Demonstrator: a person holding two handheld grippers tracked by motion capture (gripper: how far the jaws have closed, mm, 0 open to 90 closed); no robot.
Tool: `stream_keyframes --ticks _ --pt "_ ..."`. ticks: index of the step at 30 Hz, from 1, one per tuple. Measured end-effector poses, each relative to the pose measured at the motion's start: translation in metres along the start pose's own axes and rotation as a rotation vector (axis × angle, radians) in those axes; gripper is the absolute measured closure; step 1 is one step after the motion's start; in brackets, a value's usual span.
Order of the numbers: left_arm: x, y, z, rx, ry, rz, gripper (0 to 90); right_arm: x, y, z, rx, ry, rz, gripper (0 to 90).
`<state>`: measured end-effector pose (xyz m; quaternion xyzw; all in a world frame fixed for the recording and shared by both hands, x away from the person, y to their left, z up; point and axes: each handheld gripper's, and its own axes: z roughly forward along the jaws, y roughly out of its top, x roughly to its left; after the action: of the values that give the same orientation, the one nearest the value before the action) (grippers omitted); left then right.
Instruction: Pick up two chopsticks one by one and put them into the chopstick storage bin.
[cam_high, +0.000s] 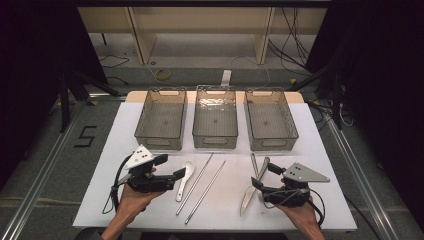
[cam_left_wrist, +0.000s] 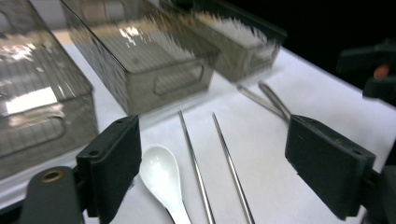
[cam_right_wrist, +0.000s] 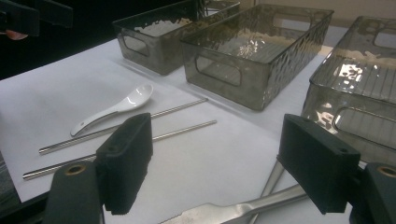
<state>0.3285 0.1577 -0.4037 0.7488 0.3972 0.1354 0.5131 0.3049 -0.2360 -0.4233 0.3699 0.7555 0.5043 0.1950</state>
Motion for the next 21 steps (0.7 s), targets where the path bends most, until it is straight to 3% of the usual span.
stream_keyframes --ticks 4,7,13,16,17,18,21 --pt "-0.009 0.006 0.017 0.15 0.024 0.034 22.5 -0.001 0.0 0.0 0.009 -0.013 -0.002 26.9" --pt "-0.015 0.011 0.033 0.269 0.045 0.063 30.2 -0.001 0.0 0.001 0.026 -0.012 -0.002 26.9" --pt "-0.021 0.017 0.061 0.436 0.036 0.081 39.3 0.001 -0.001 0.004 0.049 0.0 -0.014 26.9" --pt "-0.025 0.016 0.076 0.534 0.061 0.108 46.8 0.001 -0.001 0.005 0.06 0.005 -0.016 26.9" --pt "-0.025 0.016 0.076 0.534 0.061 0.108 49.3 0.001 -0.001 0.005 0.061 0.006 -0.015 26.9" --pt "-0.024 0.015 0.079 0.549 0.046 0.095 50.8 0.001 -0.001 0.005 0.061 0.012 -0.017 26.9" --pt "-0.023 0.01 0.087 0.611 0.054 0.106 53.9 0.003 -0.001 0.006 0.067 0.023 -0.024 27.0"
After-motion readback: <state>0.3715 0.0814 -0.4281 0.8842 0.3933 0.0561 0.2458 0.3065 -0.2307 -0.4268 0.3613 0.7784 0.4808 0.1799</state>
